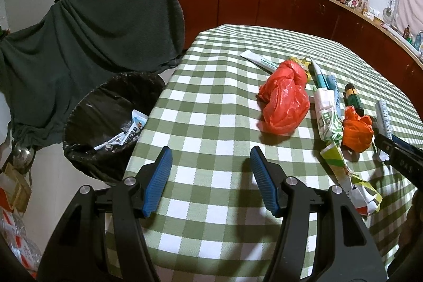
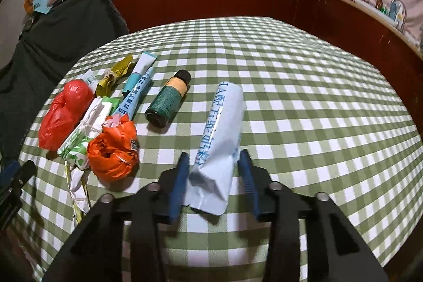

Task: Collect trash
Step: 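Grasp the white rolled paper tube with the right tool, then grasp the white-and-yellow wrapper with the left tool while the right tool holds the paper tube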

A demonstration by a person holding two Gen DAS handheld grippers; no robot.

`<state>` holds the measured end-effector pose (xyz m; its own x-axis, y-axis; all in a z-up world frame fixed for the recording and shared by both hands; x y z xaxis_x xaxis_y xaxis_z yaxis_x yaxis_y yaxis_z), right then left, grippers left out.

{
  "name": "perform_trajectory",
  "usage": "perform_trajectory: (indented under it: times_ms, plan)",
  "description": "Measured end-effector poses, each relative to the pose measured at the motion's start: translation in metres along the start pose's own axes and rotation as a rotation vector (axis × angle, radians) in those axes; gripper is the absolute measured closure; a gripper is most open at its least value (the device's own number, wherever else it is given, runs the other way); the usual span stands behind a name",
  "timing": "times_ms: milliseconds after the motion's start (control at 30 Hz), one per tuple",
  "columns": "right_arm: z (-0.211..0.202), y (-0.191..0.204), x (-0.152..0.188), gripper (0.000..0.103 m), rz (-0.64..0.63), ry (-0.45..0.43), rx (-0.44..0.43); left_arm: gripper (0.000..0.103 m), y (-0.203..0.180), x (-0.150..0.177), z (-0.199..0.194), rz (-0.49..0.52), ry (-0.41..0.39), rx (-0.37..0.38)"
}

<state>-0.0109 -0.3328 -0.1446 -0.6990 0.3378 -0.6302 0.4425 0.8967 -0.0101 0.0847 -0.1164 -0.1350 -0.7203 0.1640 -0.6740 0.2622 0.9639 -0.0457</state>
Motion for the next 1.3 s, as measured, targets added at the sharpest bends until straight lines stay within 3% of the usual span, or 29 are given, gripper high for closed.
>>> perform_trajectory:
  times_ms: [133, 333, 500, 567, 733, 900, 1133, 1233, 1300]
  plan:
    - [-0.002, 0.005, 0.0, 0.068, -0.024, -0.002, -0.037, 0.043, -0.007, 0.0, -0.002, 0.01, -0.001, 0.005]
    - [-0.023, -0.004, 0.003, 0.069, -0.102, -0.058, -0.021, 0.042, -0.026, -0.001, -0.011, 0.033, -0.009, 0.022]
    - [-0.03, -0.021, 0.005, 0.069, -0.103, -0.068, -0.015, 0.042, -0.058, 0.002, -0.023, 0.065, -0.019, 0.049]
    - [-0.034, -0.026, 0.0, 0.069, -0.081, -0.065, -0.053, 0.039, -0.07, 0.004, -0.026, 0.06, -0.02, 0.067]
    - [-0.047, -0.041, -0.011, 0.069, -0.135, -0.125, -0.014, 0.037, -0.099, 0.012, -0.028, 0.062, 0.011, 0.104]
    - [-0.041, -0.055, 0.0, 0.069, -0.116, -0.104, -0.038, 0.034, -0.126, 0.022, -0.023, 0.097, 0.034, 0.089]
    - [-0.038, -0.054, 0.01, 0.069, -0.119, -0.099, -0.077, 0.034, -0.131, 0.039, -0.009, 0.116, 0.078, 0.025]
    - [-0.038, -0.05, 0.013, 0.069, -0.124, -0.099, -0.094, 0.046, -0.127, 0.039, -0.01, 0.118, 0.072, 0.016]
    - [-0.038, -0.047, 0.015, 0.069, -0.127, -0.096, -0.104, 0.056, -0.128, 0.04, -0.012, 0.116, 0.071, 0.051]
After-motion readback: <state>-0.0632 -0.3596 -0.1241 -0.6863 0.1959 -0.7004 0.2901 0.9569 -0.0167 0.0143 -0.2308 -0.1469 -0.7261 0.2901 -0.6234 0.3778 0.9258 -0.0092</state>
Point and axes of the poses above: each gripper's, at about its wrist camera, not at the fingertips, and z roughly the way its jaws point, y to its left, x to its underside, the point moved 9 cm from there along z, roughly the way its jaws point, and after that the axes turned 2 degrees about x, right-handed, at the moved point
